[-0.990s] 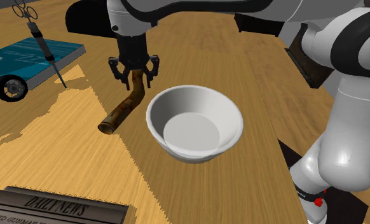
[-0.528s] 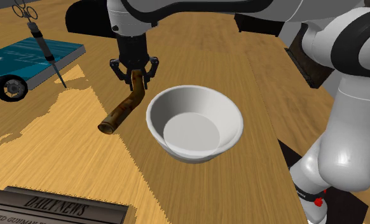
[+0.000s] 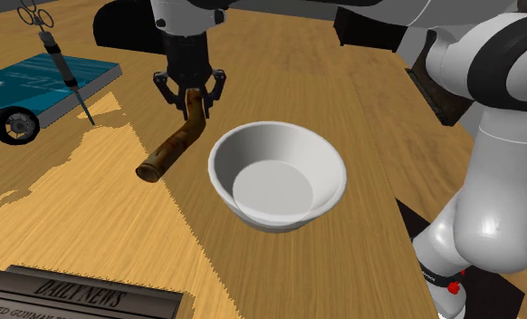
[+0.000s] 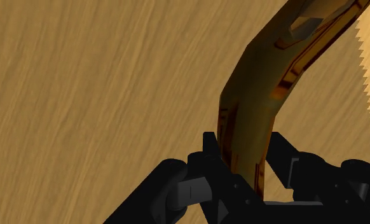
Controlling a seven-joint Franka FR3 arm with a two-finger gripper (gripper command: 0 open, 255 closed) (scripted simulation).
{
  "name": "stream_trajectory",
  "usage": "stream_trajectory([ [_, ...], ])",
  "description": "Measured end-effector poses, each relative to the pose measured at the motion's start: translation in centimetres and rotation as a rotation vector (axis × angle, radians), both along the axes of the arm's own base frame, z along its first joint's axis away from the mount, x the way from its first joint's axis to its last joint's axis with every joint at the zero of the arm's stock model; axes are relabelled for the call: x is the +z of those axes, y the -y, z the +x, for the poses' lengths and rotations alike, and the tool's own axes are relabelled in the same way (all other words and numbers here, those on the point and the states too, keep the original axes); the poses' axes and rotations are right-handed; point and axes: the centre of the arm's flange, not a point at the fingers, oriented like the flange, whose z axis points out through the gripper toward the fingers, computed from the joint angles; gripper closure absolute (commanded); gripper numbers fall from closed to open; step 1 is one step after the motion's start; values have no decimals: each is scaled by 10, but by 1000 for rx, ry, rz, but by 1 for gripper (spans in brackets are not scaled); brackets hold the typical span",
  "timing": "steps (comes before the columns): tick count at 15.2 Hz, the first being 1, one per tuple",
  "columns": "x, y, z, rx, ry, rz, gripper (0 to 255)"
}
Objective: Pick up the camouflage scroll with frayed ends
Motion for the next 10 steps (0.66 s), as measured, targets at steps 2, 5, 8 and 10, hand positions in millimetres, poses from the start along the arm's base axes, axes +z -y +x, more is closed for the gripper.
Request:
stream_trajectory([
  [2, 11, -1, 0, 0, 0, 0, 255],
  [5, 26, -2, 0, 0, 0, 0, 255],
  [8, 42, -1, -1, 0, 0, 0, 255],
  [10, 52, -1, -1, 0, 0, 0, 255],
])
